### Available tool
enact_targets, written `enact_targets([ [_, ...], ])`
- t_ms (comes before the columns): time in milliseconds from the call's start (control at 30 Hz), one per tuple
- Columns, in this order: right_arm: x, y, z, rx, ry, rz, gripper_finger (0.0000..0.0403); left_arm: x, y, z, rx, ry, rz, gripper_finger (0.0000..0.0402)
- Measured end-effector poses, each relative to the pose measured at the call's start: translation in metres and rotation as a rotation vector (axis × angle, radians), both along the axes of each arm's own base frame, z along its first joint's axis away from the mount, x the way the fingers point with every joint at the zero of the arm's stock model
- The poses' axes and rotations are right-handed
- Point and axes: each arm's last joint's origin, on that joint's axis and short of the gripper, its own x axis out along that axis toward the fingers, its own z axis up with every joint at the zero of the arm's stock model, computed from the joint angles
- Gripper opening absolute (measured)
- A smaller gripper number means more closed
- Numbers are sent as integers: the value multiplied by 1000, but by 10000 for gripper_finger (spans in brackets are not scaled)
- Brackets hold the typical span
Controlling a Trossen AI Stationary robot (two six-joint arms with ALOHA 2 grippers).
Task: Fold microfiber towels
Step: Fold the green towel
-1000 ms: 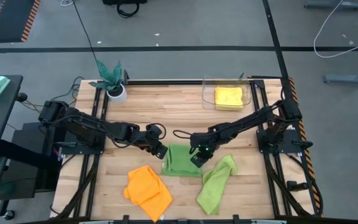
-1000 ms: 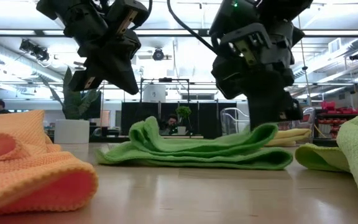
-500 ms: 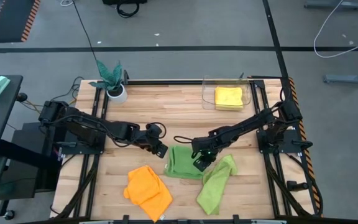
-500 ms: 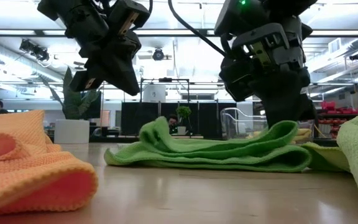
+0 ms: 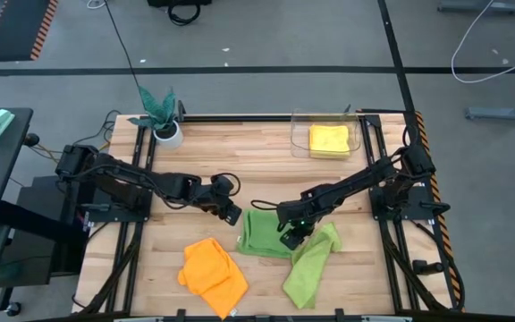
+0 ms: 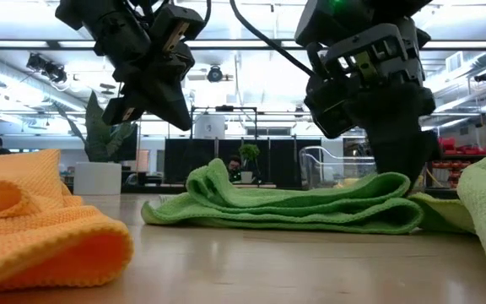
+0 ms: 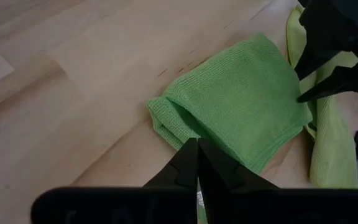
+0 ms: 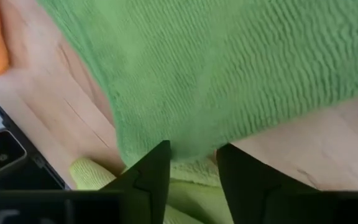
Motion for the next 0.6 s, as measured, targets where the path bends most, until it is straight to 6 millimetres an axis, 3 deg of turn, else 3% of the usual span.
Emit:
enact_targets([
  [167,-6,-1,3,2,37,11,158,0,0,0,16,1,-18,26],
  [300,-13,-3,20,-6,20,7,160,0,1,0,26,2,-24,20],
  [500,-13,-9,47,-118,-157,-67,158,1,8,0,53,0,-5,11],
  [600,-3,-16,49,-146,-242,-110,147,1,12,0,60,0,11,12],
])
